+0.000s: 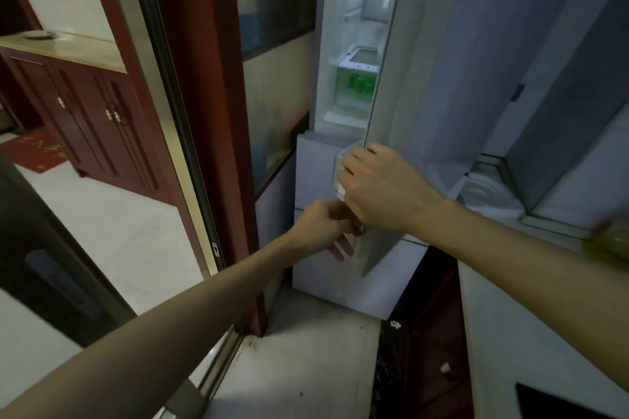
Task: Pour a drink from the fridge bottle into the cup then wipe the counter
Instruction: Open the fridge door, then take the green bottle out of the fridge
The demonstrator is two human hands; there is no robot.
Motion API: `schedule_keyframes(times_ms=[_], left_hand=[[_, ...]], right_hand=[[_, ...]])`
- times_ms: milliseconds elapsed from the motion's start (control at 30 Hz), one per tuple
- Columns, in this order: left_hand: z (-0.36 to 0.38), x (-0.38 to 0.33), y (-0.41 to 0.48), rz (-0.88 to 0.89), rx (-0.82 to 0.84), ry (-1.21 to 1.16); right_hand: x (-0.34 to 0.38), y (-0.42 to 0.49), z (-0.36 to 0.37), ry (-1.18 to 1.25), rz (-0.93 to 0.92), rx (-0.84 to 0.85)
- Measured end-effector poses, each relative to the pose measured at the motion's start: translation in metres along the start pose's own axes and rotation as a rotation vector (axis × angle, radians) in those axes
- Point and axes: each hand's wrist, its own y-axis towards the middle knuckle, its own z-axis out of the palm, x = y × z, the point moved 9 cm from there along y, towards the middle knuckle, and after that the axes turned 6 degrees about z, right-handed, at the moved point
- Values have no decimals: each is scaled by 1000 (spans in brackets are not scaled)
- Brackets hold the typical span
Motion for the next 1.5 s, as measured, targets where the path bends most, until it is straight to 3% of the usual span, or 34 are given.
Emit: schedule_keyframes(times_ms=[267,500,700,833,1267,1500], left_hand=[[39,-29,1,104,167,194],[30,-45,23,220,149,351],[24,-51,44,301,254,593],[40,-54,50,342,380,656],[92,-55,66,534,610,728],[84,-67,131,508,571,919]], right_hand=[[-19,-25,-11,-103,91,63],[-35,-43,-5,-46,370,351],[-47,-67,34,88,608,621],[-46,-82,51,139,706,716],[-95,-108,52,123,911,820],[-159,-75,98,291,971,664]])
